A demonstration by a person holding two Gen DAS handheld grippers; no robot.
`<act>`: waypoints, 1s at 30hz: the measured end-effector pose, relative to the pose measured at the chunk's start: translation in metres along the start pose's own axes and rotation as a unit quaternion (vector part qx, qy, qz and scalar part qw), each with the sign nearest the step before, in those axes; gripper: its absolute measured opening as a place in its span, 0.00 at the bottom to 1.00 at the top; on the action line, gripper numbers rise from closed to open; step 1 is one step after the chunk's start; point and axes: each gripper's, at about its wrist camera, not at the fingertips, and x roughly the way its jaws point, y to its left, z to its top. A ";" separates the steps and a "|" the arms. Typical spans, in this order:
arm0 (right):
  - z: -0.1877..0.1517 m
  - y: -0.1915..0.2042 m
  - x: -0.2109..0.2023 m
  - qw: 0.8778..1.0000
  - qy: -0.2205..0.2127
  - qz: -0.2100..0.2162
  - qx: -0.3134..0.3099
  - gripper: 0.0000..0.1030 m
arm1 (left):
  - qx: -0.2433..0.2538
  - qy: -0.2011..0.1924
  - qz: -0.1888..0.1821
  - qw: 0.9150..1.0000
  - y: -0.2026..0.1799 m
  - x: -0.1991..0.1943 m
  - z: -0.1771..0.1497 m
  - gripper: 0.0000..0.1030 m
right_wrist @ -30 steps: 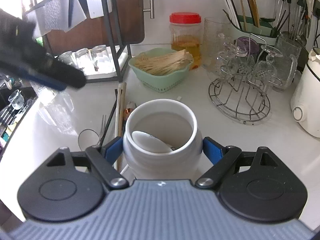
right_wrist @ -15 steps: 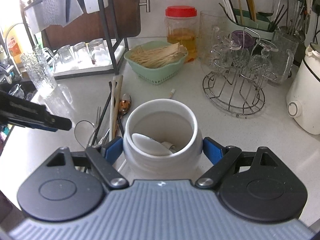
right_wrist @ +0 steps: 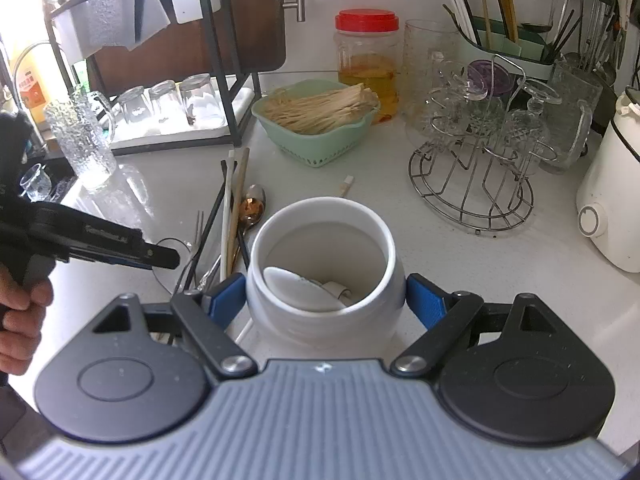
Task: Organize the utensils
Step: 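Move the left tool to the utensil pile and grasp a white long-handled spoon, then lift the long-handled spoon with the left tool toward the mug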
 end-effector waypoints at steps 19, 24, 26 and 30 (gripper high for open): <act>0.002 0.004 0.001 1.000 0.006 -0.009 0.001 0.86 | 0.034 -0.010 0.004 0.999 -0.010 -0.012 0.005 0.06; 0.001 0.006 0.000 1.000 0.006 -0.015 0.006 0.86 | 0.059 -0.034 0.024 0.997 -0.019 -0.033 0.009 0.06; 0.000 0.007 0.000 1.000 0.003 -0.018 0.009 0.86 | 0.074 -0.045 0.032 0.996 -0.024 -0.041 0.011 0.06; -0.001 0.008 0.000 1.000 -0.001 -0.022 0.013 0.86 | 0.100 -0.059 0.047 0.992 -0.030 -0.050 0.012 0.06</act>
